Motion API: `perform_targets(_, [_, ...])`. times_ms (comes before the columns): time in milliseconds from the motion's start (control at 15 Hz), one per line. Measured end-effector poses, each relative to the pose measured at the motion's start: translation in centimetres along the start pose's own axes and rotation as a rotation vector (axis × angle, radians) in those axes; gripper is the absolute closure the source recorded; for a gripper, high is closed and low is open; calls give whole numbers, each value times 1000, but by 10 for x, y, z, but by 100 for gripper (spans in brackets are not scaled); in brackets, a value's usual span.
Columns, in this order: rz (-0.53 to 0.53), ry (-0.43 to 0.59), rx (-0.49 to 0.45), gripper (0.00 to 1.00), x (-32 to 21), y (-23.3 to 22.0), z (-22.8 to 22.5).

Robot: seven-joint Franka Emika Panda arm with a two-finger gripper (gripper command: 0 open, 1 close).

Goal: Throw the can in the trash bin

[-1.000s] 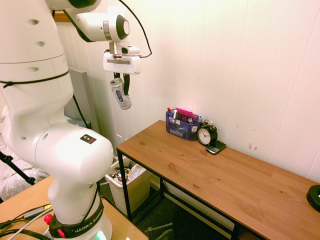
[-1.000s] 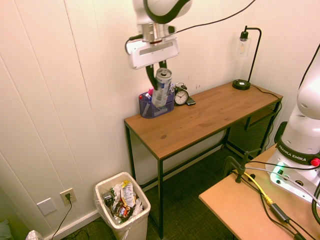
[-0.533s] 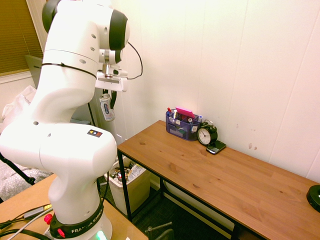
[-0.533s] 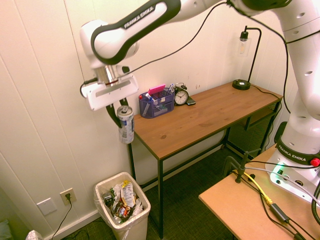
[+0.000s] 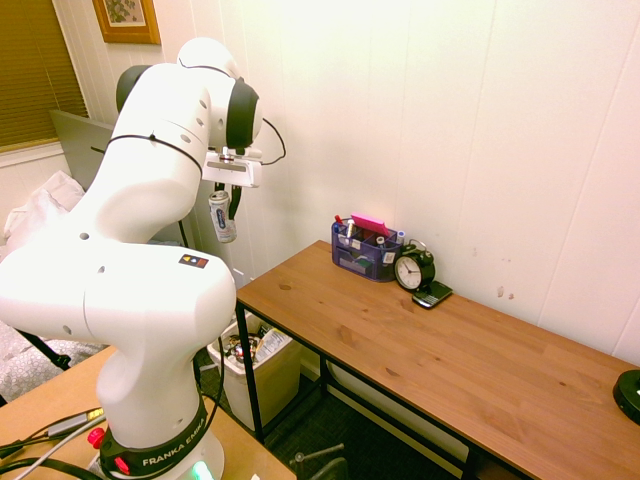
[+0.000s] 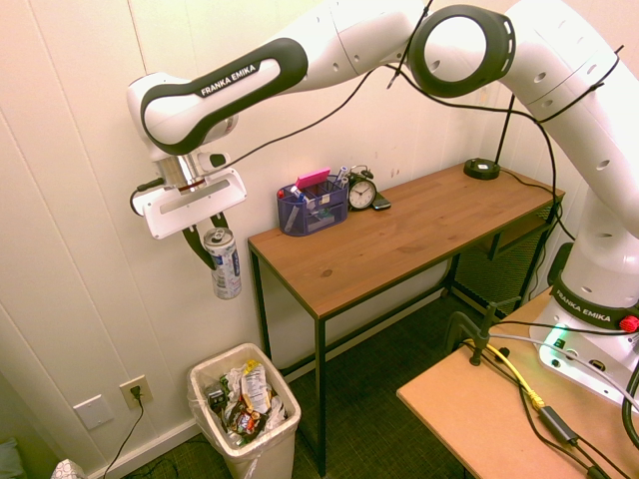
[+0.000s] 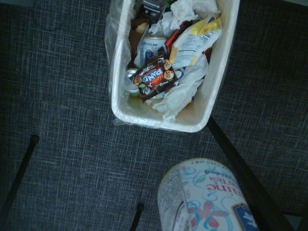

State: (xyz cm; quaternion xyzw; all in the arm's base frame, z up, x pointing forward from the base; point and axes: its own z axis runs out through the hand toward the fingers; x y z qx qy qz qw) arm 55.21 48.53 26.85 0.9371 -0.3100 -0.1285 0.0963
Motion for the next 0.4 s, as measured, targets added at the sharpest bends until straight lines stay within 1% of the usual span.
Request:
perform_targets(200, [2, -19, -4, 0, 15, -15, 8])
perform_targets(400, [-11, -16, 17, 0, 25, -19, 2])
